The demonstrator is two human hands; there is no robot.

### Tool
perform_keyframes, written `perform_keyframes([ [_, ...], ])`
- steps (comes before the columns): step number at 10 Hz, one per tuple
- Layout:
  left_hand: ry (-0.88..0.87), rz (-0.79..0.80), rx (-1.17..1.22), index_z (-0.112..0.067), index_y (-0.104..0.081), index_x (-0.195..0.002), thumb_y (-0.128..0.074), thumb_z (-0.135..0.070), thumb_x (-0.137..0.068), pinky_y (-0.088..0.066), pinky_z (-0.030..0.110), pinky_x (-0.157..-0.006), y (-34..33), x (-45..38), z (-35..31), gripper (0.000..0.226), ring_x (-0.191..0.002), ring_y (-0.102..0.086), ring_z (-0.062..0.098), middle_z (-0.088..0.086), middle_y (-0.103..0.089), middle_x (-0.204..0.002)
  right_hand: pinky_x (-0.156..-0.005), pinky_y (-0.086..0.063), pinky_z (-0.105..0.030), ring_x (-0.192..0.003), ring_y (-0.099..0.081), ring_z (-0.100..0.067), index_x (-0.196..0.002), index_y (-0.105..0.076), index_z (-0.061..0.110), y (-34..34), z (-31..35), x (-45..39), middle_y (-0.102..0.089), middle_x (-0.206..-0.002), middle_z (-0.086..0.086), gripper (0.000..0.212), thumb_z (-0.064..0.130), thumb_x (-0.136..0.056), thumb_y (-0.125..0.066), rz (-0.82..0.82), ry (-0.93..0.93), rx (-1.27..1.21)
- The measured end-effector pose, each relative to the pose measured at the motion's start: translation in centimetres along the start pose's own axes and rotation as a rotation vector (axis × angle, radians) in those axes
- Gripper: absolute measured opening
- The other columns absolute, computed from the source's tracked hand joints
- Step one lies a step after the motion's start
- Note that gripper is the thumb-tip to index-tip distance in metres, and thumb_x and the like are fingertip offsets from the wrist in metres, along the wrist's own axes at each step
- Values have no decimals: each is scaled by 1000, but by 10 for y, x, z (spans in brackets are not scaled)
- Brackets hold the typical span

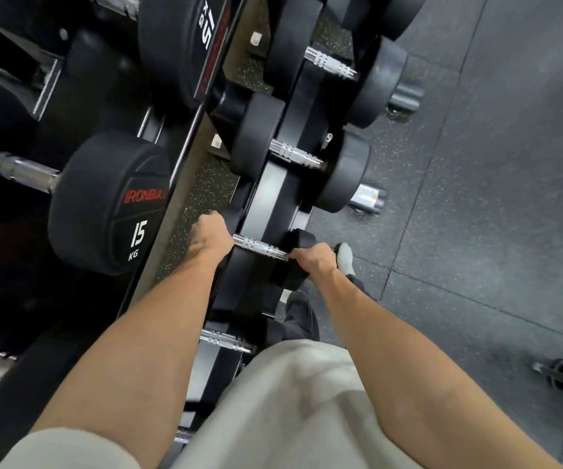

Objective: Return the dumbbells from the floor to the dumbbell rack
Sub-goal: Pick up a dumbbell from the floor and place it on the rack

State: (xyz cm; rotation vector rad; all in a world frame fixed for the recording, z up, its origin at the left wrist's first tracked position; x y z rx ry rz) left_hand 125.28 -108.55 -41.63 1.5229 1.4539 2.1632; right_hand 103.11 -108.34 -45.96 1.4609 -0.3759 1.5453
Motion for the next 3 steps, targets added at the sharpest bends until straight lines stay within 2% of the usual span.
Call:
perform_keyframes([
  [1, 55, 16, 131, -1, -55, -133, -68, -21, -93, -51, 43, -87, -3, 12, -6, 46, -123, -59, 39, 21, -60, -134, -72, -59, -35, -85, -69, -31, -90, -62, 4, 7, 2, 4, -68, -94, -11, 33, 36, -89, -72, 12, 67, 53],
  [2, 64, 29, 202, -2, -57, -132, -66, -24, -94, -45, 39, -80, -9, 30, -11, 45, -121, -60, 39, 21, -60, -134, -78, -59, -39, -80, -69, -32, -87, -66, 4, 17, 4, 4, -67, -84, -12, 36, 40, -89, -69, 58, 170, 136],
  [3, 10, 45, 376, -6, -60, -133, -62, -28, -95, -48, 36, -92, -17, 54, -26, 44, -121, -60, 38, 19, -61, -136, -80, -60, -43, -67, -64, -27, -78, -68, 11, 33, 8, 8, -68, -73, -9, 30, 38, -91, -67, 108, 321, 104],
])
Point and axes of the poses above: each hand's wrist, its own x-axis away from the middle knuckle, its own y-axis out of the back of the hand, z = x × y, the point moved 3 cm from there along -x, towards the middle knuckle
